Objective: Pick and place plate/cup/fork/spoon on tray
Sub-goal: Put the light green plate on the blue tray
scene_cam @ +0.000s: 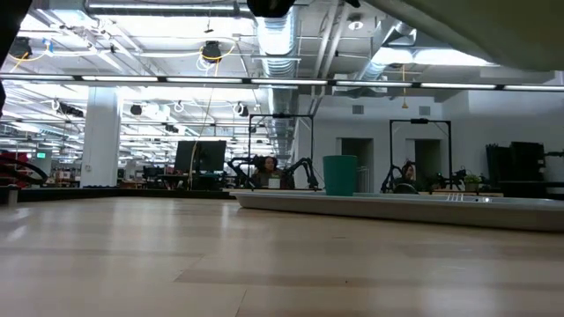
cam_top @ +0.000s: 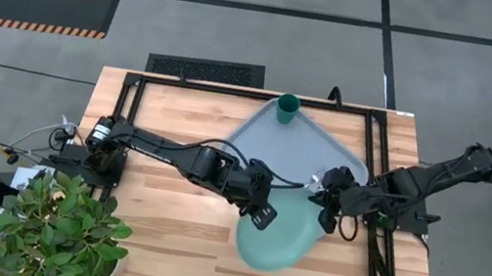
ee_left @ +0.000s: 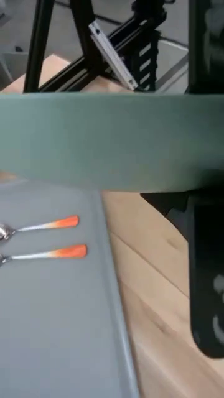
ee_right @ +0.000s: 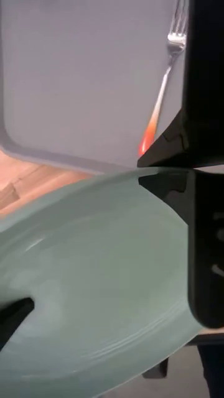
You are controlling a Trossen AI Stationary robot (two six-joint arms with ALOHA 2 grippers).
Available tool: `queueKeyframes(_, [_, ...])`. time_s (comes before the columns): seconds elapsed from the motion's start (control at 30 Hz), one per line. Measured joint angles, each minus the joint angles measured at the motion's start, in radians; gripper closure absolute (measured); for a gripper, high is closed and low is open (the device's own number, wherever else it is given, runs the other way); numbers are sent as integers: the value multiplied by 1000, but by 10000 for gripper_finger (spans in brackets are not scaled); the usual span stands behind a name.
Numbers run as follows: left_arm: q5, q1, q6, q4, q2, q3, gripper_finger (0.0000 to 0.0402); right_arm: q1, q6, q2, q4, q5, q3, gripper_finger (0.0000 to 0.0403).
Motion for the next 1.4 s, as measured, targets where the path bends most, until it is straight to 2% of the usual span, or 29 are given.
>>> queueKeyframes(0.13, [-14, 3, -4, -17, 0, 0, 369, -12, -15, 1, 7, 1, 0, 394])
queueKeyframes(0.37, [-23, 8, 7, -28, 0, 1, 379, -27, -25, 1, 3, 1, 0, 393])
queueKeyframes(0.5, [-13, 19, 18, -37, 0, 1, 379, -28, -42, 1, -7, 5, 0, 378])
queueKeyframes(0.6, [-1, 40, 51, -54, -5, 1, 381, -42, -39, -4, -34, 4, 2, 345])
queueKeyframes(0.8, [4, 113, 80, -195, -39, 0, 381, -47, -34, -76, -68, 26, 3, 254])
queueKeyframes(0.93, [1, 140, 114, -148, -73, -1, 381, -47, -19, -130, -75, 70, 3, 206])
queueKeyframes(1.03, [-52, 132, 115, -102, -131, -1, 381, -45, 29, -175, -83, 121, 3, 185])
queueKeyframes(1.2, [-200, 111, 104, -112, -230, 0, 381, -21, 65, -284, -86, 280, 2, 175])
queueKeyframes(1.4, [-271, 109, 133, 17, -258, 0, 381, -16, -2, -348, -5, 317, 2, 179])
